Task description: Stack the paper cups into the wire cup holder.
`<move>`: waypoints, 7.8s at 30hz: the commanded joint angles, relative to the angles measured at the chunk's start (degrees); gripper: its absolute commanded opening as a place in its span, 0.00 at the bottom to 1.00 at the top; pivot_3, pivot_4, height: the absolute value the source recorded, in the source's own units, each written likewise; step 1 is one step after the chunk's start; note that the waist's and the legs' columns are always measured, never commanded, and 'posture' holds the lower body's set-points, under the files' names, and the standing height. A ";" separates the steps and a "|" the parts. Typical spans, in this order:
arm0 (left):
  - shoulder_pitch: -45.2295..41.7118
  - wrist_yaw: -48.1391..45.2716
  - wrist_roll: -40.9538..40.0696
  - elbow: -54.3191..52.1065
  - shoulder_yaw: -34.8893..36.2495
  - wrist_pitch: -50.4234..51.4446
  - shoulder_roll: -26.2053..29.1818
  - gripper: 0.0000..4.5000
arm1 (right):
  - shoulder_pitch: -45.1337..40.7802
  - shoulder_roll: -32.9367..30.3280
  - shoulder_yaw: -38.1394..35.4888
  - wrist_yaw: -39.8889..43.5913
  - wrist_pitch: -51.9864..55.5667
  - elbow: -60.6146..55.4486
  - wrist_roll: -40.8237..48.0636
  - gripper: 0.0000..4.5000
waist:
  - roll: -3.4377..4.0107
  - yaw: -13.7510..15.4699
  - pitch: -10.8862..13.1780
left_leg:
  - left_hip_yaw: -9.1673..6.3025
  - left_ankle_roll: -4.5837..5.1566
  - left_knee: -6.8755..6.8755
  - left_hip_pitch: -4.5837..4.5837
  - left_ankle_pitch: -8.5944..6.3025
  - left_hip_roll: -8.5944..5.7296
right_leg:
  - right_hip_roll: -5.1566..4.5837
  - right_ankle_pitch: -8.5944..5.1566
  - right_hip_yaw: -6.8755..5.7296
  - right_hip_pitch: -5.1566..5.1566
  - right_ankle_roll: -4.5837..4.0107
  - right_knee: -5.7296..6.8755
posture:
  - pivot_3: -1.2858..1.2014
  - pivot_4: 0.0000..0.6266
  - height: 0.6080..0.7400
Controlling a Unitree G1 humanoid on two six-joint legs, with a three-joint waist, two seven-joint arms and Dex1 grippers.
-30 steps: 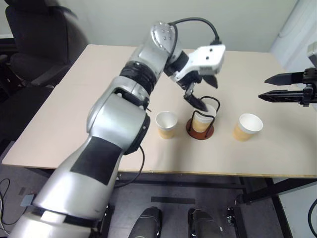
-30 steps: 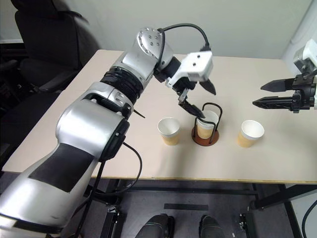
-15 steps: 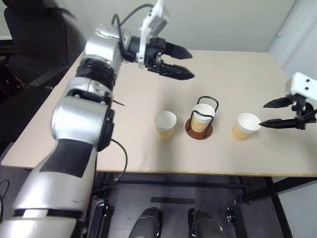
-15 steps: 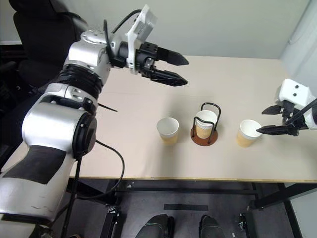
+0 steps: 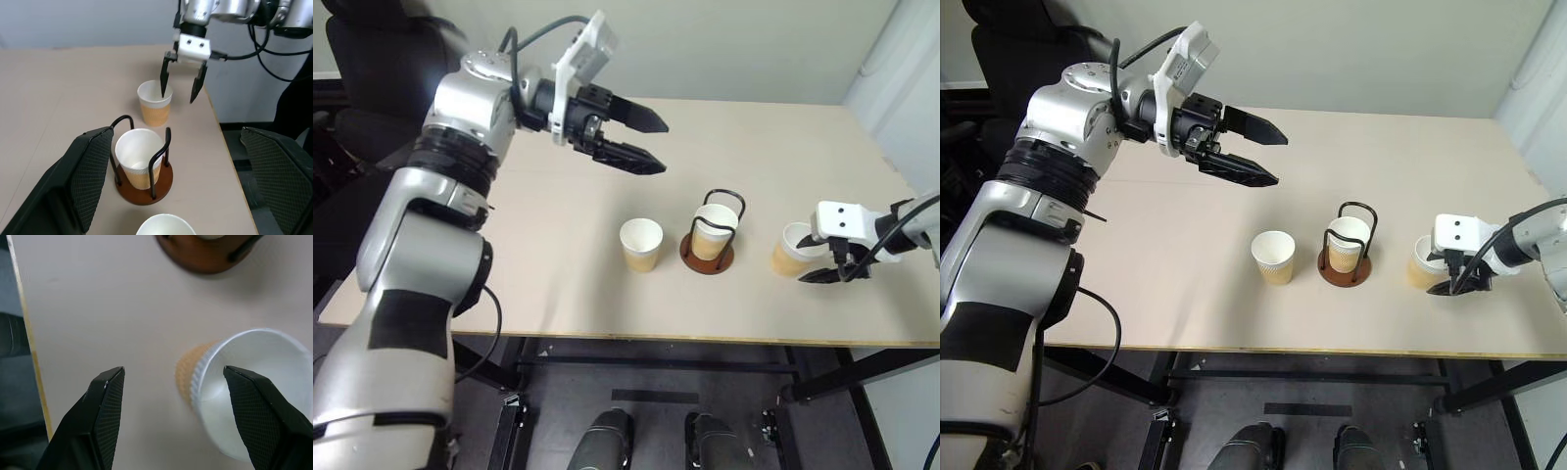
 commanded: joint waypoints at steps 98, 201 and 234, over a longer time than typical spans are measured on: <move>2.94 -1.76 1.85 3.37 -8.31 -9.94 6.49 1.00 | -25.22 17.67 6.91 9.35 -5.11 -5.42 -9.53 0.35 | 0.02 -1.09 0.05 | -0.41 -1.28 -0.95 -0.35 0.53 0.13 | 0.20 -0.28 -0.15 -0.78 -0.69 0.09 | 0.52 0.24 1.00; -6.03 3.04 61.57 25.48 5.23 -36.07 -21.22 1.00 | -23.67 -3.13 -13.30 2.38 41.36 -16.13 26.34 0.74 | 0.07 0.04 0.06 | -0.01 0.00 -0.07 -0.35 -0.28 0.07 | 0.11 -0.19 0.11 -0.48 -0.16 0.10 | 0.52 0.24 1.00; -2.58 12.19 69.19 26.64 1.68 -36.32 -23.23 1.00 | -20.58 -5.09 -14.51 -1.96 42.76 -17.98 29.70 0.74 | 0.06 0.36 0.04 | -0.05 -0.06 -0.04 -0.31 -0.24 0.04 | 0.08 -0.17 0.09 -0.44 -0.11 0.14 | 0.52 0.24 1.00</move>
